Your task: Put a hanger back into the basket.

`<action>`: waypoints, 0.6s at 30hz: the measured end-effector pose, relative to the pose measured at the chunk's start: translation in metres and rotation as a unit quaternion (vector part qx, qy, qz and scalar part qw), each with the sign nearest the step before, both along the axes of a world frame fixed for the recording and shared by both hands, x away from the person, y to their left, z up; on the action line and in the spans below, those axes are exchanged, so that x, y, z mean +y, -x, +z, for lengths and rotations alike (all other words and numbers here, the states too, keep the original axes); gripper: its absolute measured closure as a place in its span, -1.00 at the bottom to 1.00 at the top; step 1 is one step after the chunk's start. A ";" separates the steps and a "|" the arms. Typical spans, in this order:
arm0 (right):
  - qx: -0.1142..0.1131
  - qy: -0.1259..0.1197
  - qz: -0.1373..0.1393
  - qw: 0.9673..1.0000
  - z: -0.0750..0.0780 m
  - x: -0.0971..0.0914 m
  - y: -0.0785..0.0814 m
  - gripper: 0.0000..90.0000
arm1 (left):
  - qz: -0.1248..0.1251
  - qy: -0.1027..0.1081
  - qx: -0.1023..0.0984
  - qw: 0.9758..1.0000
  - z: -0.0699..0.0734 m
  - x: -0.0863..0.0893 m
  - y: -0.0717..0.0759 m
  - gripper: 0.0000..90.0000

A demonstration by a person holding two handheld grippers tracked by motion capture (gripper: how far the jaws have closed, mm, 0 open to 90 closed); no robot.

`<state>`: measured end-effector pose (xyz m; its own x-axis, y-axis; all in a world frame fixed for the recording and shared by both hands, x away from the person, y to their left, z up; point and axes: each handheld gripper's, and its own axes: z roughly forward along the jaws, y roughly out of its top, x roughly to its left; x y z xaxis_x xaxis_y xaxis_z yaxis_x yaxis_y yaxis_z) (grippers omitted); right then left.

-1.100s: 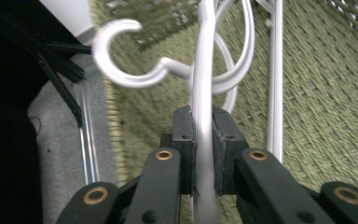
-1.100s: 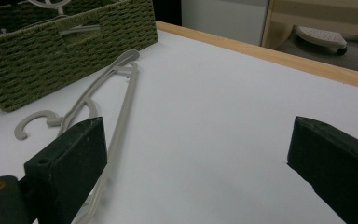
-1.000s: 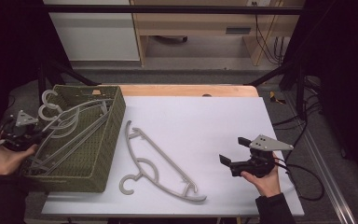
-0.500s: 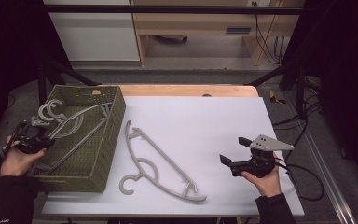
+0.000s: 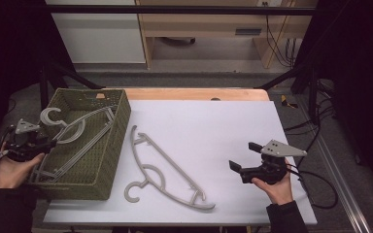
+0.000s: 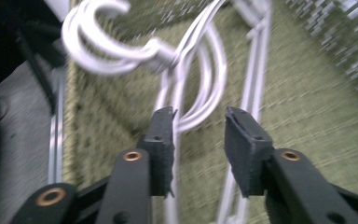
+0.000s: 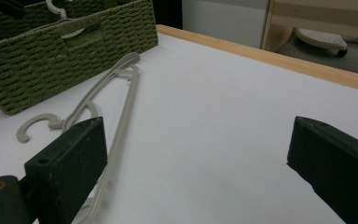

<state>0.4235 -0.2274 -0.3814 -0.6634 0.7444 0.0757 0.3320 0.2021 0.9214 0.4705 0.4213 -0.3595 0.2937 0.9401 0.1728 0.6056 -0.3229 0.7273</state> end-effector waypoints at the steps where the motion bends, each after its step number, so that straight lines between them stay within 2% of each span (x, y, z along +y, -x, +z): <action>1: 0.000 -0.001 0.000 1.000 0.000 0.000 0.000 -0.89 | -0.014 0.020 -0.016 1.000 0.003 -0.007 0.003 0.18; 2: 0.000 -0.001 0.000 1.000 0.000 0.000 0.000 -0.89 | -0.014 0.020 -0.016 1.000 0.003 -0.007 0.003 0.11; 4: -0.001 -0.002 -0.001 1.000 0.000 0.000 0.000 -0.89 | -0.022 0.034 -0.029 0.999 0.005 -0.014 0.006 0.01; 5: 0.000 -0.002 -0.002 1.000 0.000 0.000 0.000 -0.89 | -0.037 0.051 -0.045 0.997 0.007 -0.024 0.009 -0.04; 6: -0.001 -0.001 -0.001 1.000 0.001 0.000 0.000 -0.89 | -0.037 0.051 -0.045 0.997 0.007 -0.024 0.009 -0.08; 8: 0.000 -0.004 -0.003 1.000 0.001 0.000 0.000 -0.89 | -0.053 0.069 -0.063 0.994 0.010 -0.033 0.012 -0.13; 9: -0.002 -0.004 -0.002 1.000 0.001 0.000 -0.001 -0.89 | -0.060 0.075 -0.068 0.993 0.010 -0.036 0.014 -0.24; 11: -0.002 -0.005 -0.002 1.000 0.001 0.001 -0.001 -0.89 | -0.076 0.100 -0.087 0.988 0.012 -0.045 0.018 -0.29; 13: -0.002 -0.005 -0.002 1.000 0.002 0.002 -0.001 -0.89 | -0.095 0.125 -0.102 0.982 0.013 -0.054 0.023 -0.37; 14: -0.002 -0.005 0.001 1.000 0.002 0.003 -0.001 -0.89 | -0.109 0.144 -0.111 0.977 0.012 -0.063 0.027 -0.44; 15: -0.002 -0.005 0.001 1.000 0.002 0.003 -0.001 -0.89 | -0.109 0.144 -0.111 0.977 0.012 -0.063 0.027 -0.47; 18: -0.005 -0.009 0.000 1.000 0.004 0.007 -0.002 -0.89 | -0.131 0.159 -0.115 0.972 0.010 -0.076 0.032 -0.55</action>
<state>0.4252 -0.2204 -0.3771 -0.6644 0.7428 0.0827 0.3230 0.1856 0.9280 0.4387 0.3455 -0.3495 0.5186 0.8547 -0.0239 0.3423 -0.1819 0.9218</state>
